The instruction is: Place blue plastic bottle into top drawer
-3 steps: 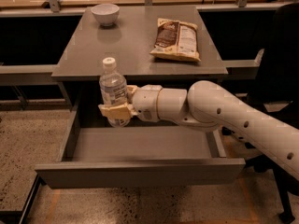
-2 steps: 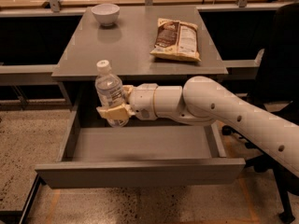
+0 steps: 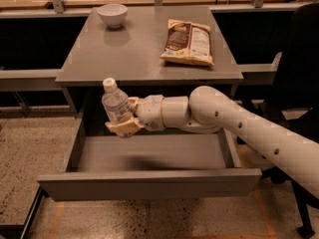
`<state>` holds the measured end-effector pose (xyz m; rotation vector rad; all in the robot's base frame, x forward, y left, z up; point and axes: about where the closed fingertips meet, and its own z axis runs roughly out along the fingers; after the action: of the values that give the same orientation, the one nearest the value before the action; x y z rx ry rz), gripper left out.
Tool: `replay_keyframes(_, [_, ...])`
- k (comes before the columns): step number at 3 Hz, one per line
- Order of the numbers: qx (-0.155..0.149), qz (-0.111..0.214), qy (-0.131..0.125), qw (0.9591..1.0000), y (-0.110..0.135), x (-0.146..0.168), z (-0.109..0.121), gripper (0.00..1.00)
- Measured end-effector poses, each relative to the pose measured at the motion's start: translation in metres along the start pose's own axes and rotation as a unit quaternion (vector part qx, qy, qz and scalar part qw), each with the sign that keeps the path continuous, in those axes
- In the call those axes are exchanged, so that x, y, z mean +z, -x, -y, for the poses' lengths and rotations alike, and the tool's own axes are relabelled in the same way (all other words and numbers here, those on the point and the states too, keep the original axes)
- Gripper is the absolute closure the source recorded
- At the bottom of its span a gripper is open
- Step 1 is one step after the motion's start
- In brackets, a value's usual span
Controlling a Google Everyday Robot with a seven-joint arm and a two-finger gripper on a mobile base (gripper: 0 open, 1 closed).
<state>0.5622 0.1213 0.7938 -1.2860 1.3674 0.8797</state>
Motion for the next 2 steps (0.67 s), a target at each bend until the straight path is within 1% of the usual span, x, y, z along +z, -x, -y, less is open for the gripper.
replay_keyframes(1, [-0.016, 0.010, -0.010, 0.9998, -0.0215, 0.0017, 0.0040, 1.00])
replay_keyframes(2, [-0.019, 0.006, -0.006, 0.9998, -0.0238, 0.0033, 0.0032, 1.00])
